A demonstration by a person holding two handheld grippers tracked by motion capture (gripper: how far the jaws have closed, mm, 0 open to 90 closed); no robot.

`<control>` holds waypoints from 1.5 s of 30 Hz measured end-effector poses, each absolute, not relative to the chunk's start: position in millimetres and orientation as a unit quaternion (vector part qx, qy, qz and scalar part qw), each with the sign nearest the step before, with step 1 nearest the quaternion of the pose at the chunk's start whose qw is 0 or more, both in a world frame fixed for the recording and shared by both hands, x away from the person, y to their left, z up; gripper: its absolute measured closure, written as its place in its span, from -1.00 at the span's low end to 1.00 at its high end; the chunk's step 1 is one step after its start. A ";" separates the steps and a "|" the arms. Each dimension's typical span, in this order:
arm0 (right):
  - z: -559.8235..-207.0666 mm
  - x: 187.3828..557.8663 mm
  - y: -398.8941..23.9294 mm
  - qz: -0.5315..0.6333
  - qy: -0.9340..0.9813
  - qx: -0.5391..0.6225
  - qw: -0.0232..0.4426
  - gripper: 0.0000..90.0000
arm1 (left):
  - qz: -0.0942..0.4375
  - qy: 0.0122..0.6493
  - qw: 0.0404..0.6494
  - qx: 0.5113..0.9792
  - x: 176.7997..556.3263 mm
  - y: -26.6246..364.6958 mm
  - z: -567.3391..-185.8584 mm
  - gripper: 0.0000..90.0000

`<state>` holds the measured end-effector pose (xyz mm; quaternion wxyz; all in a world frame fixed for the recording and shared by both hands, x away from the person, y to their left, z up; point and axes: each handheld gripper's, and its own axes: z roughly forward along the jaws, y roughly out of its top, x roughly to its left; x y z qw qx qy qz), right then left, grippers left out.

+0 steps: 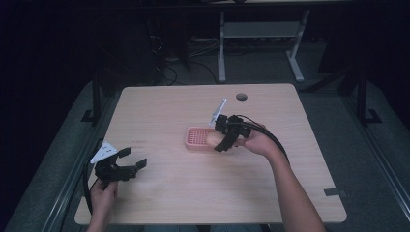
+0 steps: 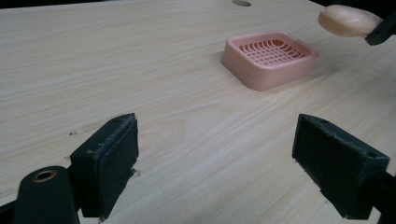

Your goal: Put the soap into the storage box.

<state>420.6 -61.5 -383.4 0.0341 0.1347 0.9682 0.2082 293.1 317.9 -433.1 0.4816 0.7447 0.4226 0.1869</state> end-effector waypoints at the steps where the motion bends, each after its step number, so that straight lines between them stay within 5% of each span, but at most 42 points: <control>1: -382.9 422.0 -60.1 0.208 0.968 0.135 0.033 -0.29 | 0.187 0.423 0.482 0.745 293.1 317.9 -433.2 -0.68; 45: -399.0 472.6 -7.3 0.182 0.973 0.143 0.011 -0.29 | 0.185 0.424 0.486 0.742 292.8 320.6 -433.7 -0.68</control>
